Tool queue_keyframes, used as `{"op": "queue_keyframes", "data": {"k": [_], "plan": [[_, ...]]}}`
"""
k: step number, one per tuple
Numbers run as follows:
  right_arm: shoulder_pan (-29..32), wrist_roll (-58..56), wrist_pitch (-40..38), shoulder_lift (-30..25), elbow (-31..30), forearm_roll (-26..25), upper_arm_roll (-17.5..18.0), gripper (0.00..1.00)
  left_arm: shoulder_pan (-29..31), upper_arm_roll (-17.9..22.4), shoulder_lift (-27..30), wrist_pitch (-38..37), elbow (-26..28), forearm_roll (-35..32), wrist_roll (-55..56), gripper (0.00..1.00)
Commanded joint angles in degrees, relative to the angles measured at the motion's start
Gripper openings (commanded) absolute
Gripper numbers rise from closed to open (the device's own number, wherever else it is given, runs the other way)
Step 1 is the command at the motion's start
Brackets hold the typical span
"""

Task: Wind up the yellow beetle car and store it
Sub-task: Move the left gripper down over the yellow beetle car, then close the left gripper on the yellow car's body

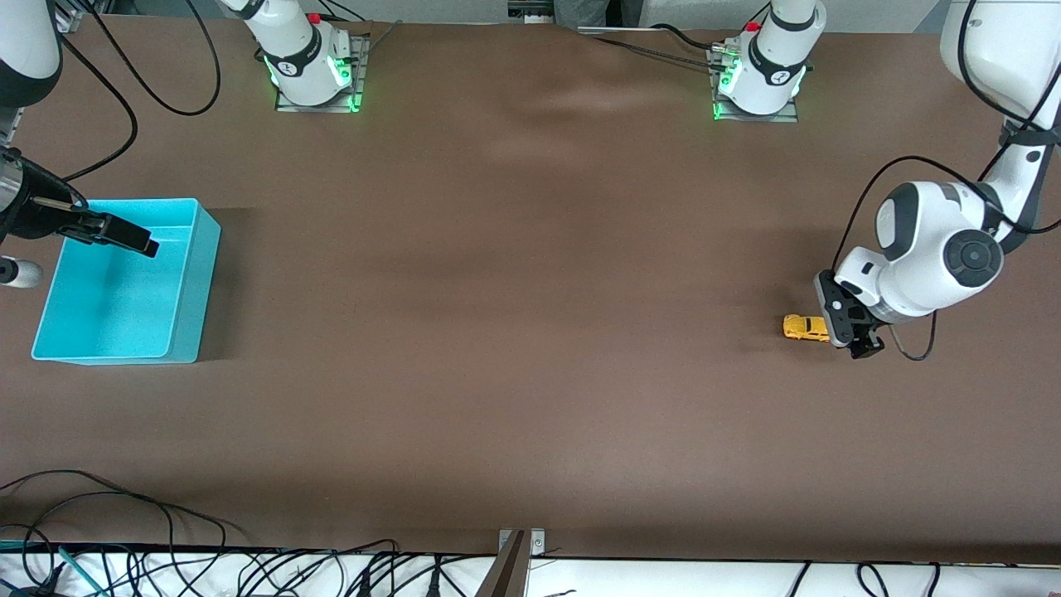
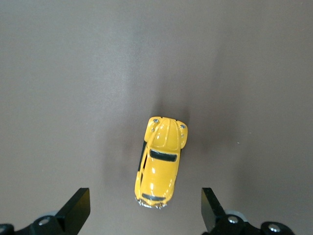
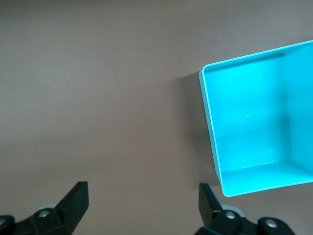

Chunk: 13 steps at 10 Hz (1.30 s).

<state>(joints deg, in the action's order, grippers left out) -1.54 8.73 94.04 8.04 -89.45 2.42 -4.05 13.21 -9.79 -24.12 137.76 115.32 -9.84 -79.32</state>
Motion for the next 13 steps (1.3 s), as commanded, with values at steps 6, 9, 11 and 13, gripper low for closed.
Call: {"op": "queue_keyframes", "data": {"k": [6,9,11,13], "plan": [[-0.82,-7.39,0.00,0.49,-0.63,-3.55,0.45,1.00,0.68,-0.23,-2.34,13.50,6.85,-7.73,-1.80,1.00],[-1.44,-8.98,-0.53,0.58,-1.51,-3.83,0.53,1.00,1.03,-0.14,-2.95,13.59,6.85,-7.83,-2.06,0.80],[-1.45,-10.48,-0.53,0.49,-1.69,-3.83,0.53,1.00,1.12,-0.14,-3.04,13.41,6.85,-7.83,-3.99,0.32],[-1.45,-10.66,-0.62,0.49,-1.69,-3.83,0.45,1.00,1.03,-0.14,-3.21,13.32,6.67,-7.83,-5.92,0.13]]}}
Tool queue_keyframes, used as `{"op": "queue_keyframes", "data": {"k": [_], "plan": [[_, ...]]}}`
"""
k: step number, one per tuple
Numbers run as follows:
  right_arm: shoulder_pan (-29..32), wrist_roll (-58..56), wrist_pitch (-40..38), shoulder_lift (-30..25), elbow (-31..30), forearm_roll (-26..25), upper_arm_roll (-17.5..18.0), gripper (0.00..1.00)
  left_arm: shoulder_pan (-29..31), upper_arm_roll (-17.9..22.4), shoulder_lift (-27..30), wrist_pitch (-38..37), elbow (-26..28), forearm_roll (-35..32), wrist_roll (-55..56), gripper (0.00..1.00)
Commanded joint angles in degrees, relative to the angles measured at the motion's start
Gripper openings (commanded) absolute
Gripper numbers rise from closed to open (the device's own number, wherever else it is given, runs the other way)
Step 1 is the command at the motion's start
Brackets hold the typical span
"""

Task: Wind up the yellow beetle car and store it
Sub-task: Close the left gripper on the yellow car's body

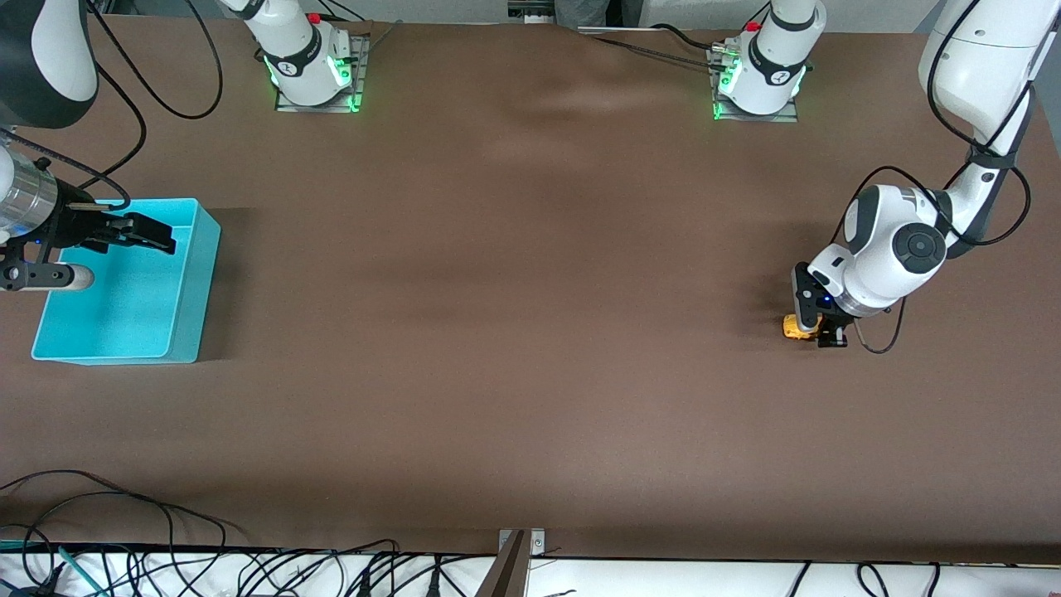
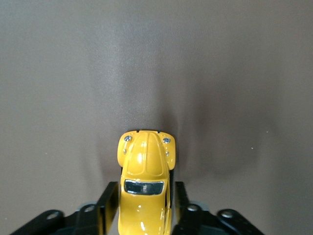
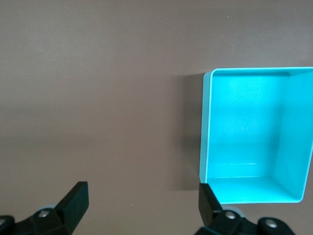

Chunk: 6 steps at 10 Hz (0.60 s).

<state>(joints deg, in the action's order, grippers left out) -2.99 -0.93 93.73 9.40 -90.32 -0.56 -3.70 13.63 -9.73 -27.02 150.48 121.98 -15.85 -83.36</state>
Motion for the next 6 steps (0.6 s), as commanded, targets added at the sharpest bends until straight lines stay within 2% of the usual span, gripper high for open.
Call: {"op": "queue_keyframes", "data": {"k": [1,6], "plan": [[0.00,-1.00,-0.22,-0.79,-0.82,-0.85,0.01,1.00,0.61,-0.29,-0.83,0.61,-0.25,-1.81,-2.16,0.12],[-0.35,-0.91,0.22,-0.17,-0.64,-0.94,0.01,1.00,1.92,-0.20,-1.36,0.61,-0.69,-1.81,-2.25,0.14]]}}
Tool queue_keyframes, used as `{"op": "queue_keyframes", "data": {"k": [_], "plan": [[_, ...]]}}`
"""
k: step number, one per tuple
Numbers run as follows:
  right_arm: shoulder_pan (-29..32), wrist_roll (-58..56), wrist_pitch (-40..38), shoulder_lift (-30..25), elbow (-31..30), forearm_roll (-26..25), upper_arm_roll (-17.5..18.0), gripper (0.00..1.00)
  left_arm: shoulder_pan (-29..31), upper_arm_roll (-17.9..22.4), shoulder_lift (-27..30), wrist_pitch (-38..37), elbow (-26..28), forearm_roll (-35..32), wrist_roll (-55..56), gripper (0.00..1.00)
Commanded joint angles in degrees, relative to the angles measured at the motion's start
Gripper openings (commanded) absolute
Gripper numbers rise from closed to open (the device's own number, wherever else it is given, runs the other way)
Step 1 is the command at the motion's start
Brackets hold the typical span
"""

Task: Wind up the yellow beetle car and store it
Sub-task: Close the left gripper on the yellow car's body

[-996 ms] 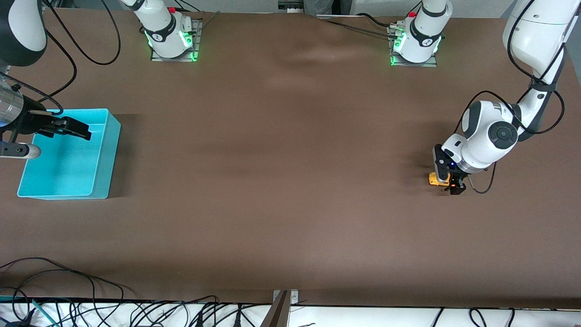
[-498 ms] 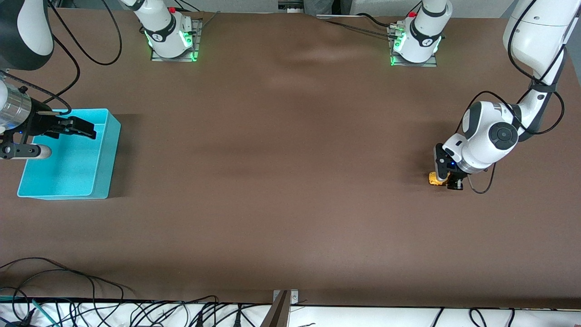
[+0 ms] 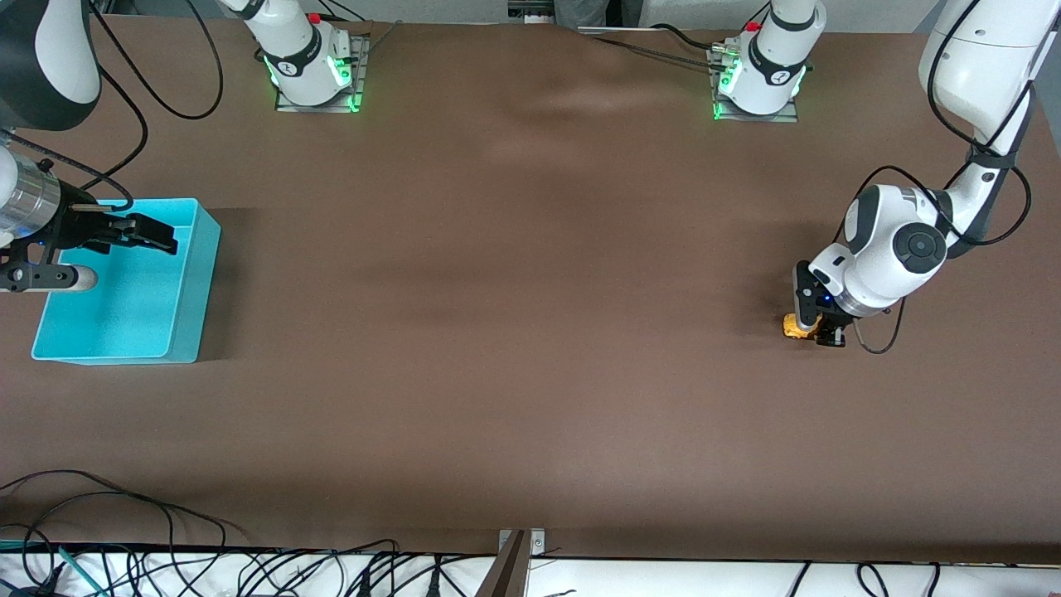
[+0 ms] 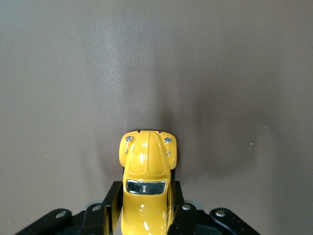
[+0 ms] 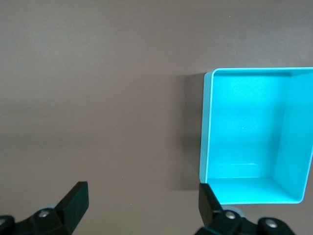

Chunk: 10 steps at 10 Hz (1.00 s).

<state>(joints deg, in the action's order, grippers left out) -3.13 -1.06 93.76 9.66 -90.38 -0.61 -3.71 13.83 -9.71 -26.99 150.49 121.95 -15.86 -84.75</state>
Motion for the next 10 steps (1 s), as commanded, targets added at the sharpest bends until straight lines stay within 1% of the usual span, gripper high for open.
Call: {"op": "queue_keyframes", "data": {"k": [1,3,6,9,10], "plan": [[-0.04,-0.78,0.11,-0.44,-0.58,-0.88,0.01,1.00,2.43,-0.22,-1.66,0.42,-1.19,-1.81,-0.85,0.14],[0.23,-0.26,0.63,-0.26,-0.58,-1.05,-0.25,1.00,4.62,0.13,-3.32,0.42,-2.50,-2.25,-2.51,0.14],[0.58,0.18,0.72,-0.17,-0.06,-1.85,-1.39,1.00,9.80,0.04,-7.11,0.51,-6.46,-2.16,-7.96,0.15],[0.75,-0.34,0.72,-0.79,0.29,-2.11,-2.27,1.00,14.37,0.04,-7.73,0.51,-8.04,-2.25,-12.43,0.15],[0.75,-0.60,2.20,-0.35,0.82,-1.50,-2.88,1.00,15.52,0.04,-7.99,0.51,-8.48,-2.16,-14.72,0.15]]}}
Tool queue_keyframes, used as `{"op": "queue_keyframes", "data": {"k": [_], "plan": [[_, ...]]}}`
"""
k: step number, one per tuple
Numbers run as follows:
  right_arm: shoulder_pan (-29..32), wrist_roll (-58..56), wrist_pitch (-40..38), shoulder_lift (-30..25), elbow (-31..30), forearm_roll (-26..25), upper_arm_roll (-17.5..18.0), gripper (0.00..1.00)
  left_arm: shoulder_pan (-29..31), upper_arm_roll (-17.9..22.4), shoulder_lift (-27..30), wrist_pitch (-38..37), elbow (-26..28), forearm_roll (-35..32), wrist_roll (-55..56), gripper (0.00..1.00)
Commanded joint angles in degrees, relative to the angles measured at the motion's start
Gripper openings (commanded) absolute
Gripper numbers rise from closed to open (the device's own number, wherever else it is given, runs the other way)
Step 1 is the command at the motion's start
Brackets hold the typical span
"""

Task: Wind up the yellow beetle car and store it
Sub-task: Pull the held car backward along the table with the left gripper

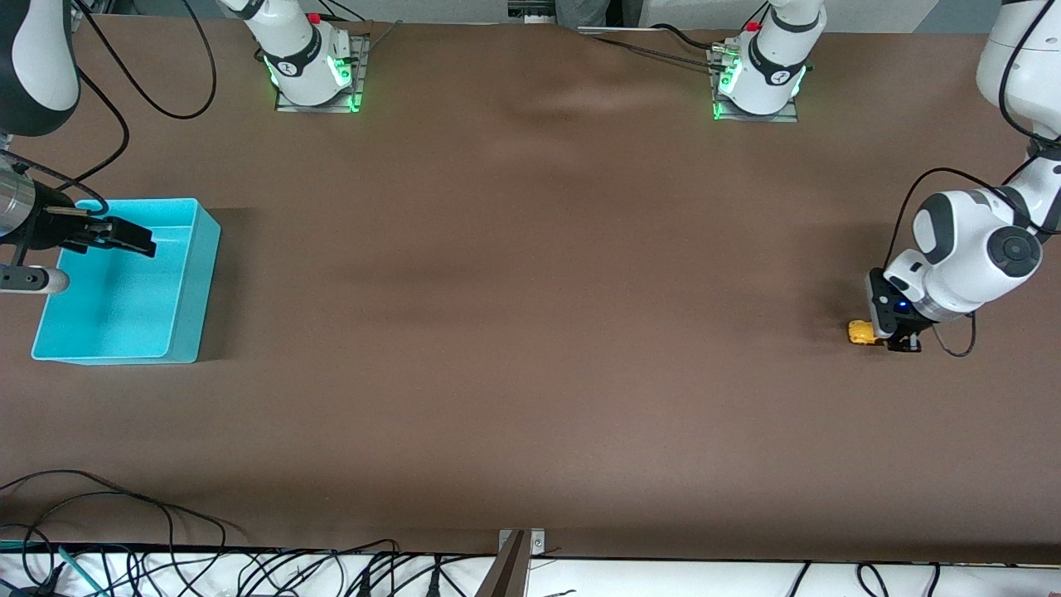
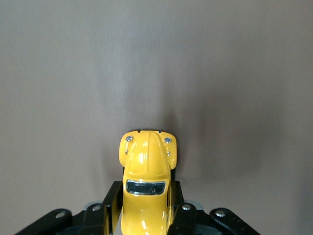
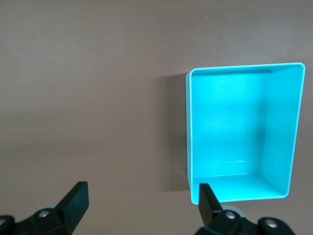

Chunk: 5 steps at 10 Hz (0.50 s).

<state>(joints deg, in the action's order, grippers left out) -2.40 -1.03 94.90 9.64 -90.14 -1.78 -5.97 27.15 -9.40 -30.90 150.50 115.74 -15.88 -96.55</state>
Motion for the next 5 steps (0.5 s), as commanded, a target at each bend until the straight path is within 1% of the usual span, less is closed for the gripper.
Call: {"op": "queue_keyframes", "data": {"k": [1,5], "plan": [[-0.15,-0.64,2.29,0.37,0.41,-0.24,-0.45,1.00,2.99,-0.27,-4.26,0.50,-2.80,-2.23,-3.99,0.15],[-0.33,-0.28,0.47,-0.58,0.05,-0.33,-0.62,1.00,5.19,-0.27,-5.58,0.41,-4.74,-2.14,-7.34,0.15]]}}
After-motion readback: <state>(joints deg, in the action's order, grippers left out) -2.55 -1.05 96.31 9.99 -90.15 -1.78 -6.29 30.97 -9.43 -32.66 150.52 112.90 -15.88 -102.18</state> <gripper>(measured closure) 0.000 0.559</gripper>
